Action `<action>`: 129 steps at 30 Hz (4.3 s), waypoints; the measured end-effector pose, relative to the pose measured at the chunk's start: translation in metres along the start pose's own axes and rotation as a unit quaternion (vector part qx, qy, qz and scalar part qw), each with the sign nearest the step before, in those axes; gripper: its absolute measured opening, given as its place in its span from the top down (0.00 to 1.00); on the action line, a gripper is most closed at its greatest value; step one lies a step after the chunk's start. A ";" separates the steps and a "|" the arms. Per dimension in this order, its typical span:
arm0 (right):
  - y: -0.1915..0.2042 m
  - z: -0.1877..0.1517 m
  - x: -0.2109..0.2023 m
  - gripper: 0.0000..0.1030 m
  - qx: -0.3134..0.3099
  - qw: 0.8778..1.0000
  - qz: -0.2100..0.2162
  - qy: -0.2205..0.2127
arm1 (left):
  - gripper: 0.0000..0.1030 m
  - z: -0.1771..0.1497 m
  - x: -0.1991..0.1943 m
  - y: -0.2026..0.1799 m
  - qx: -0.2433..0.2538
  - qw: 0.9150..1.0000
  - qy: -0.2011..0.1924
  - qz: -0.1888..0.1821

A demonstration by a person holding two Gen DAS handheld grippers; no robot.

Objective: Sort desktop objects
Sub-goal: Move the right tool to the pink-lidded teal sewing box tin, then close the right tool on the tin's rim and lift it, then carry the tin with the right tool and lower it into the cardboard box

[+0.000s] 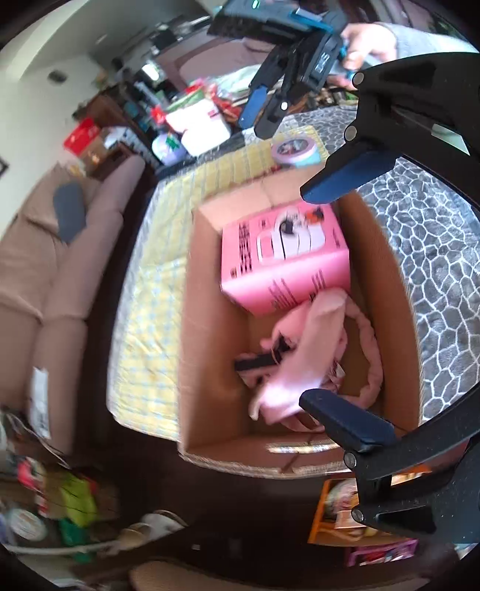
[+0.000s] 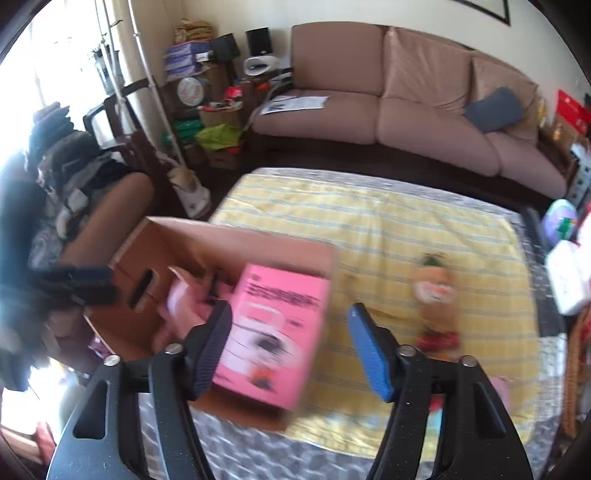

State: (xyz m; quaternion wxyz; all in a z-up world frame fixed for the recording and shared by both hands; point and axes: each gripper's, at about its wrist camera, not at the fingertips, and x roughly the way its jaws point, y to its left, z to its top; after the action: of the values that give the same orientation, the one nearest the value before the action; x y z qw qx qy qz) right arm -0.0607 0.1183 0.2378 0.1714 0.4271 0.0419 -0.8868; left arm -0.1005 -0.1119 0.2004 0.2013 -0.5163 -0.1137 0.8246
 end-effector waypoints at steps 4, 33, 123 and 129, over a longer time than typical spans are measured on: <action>-0.055 -0.028 -0.020 0.27 0.049 0.998 -0.029 0.006 | 0.02 -0.006 0.004 -0.047 0.048 0.999 0.002 -0.020; -0.287 -0.216 -0.001 0.13 0.359 0.930 -0.040 -0.072 | 0.00 -0.103 0.230 -0.302 0.330 0.941 0.021 -0.073; 0.058 -0.015 0.012 0.24 0.049 0.987 0.152 -0.012 | 0.14 -0.036 -0.047 -0.021 0.235 0.966 -0.081 0.067; 0.128 -0.004 0.051 0.30 -0.083 0.985 0.144 0.048 | 0.40 -0.048 -0.056 0.006 0.239 0.966 -0.056 0.086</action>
State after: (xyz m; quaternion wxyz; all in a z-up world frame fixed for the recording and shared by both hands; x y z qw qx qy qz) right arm -0.0438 -0.0151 0.2050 0.3302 0.4551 0.0615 -0.8247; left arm -0.0369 -0.1435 0.2215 0.2404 -0.4145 0.1202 0.8694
